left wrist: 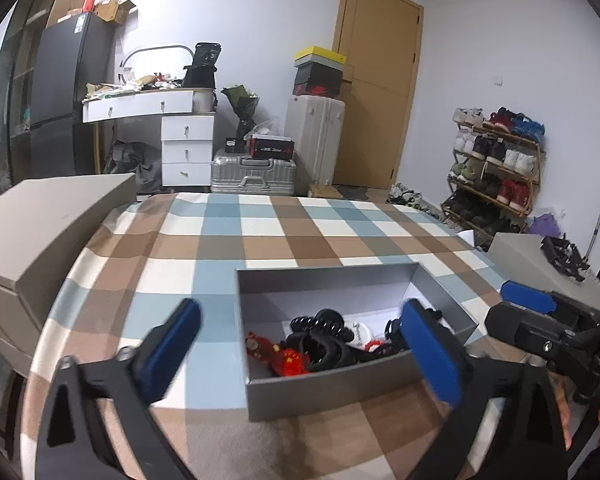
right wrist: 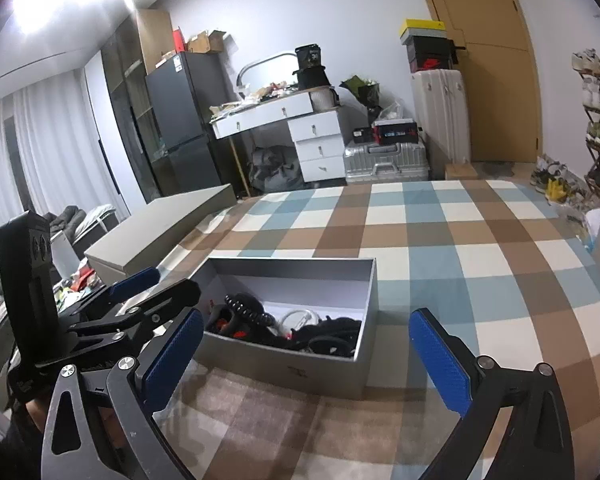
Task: Organize jewelry
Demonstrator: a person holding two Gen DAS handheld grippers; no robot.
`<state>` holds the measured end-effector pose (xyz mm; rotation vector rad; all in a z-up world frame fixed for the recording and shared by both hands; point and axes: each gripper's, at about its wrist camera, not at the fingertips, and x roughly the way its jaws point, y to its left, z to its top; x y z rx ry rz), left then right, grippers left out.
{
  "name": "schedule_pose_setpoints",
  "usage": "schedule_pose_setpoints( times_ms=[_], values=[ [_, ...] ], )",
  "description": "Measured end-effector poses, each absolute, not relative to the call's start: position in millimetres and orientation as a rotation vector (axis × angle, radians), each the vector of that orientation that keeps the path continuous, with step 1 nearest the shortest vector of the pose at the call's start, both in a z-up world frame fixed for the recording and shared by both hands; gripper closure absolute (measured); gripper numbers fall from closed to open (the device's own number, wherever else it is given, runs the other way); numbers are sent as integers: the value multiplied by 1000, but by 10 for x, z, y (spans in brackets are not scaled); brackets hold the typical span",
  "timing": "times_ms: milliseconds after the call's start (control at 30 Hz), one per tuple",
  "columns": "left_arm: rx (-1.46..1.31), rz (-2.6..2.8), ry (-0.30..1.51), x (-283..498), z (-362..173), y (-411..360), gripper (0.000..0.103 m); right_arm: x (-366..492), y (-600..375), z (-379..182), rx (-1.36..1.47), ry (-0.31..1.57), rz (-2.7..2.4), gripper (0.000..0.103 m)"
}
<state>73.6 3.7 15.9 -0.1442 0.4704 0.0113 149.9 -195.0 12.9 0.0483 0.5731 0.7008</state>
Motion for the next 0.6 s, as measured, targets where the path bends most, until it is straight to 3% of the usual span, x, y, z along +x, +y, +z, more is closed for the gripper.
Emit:
schedule_pose_setpoints(
  times_ms=[600],
  values=[
    [-61,120,455,202,119,46,1,1149,-2010,69,-9,490,732,0]
  ],
)
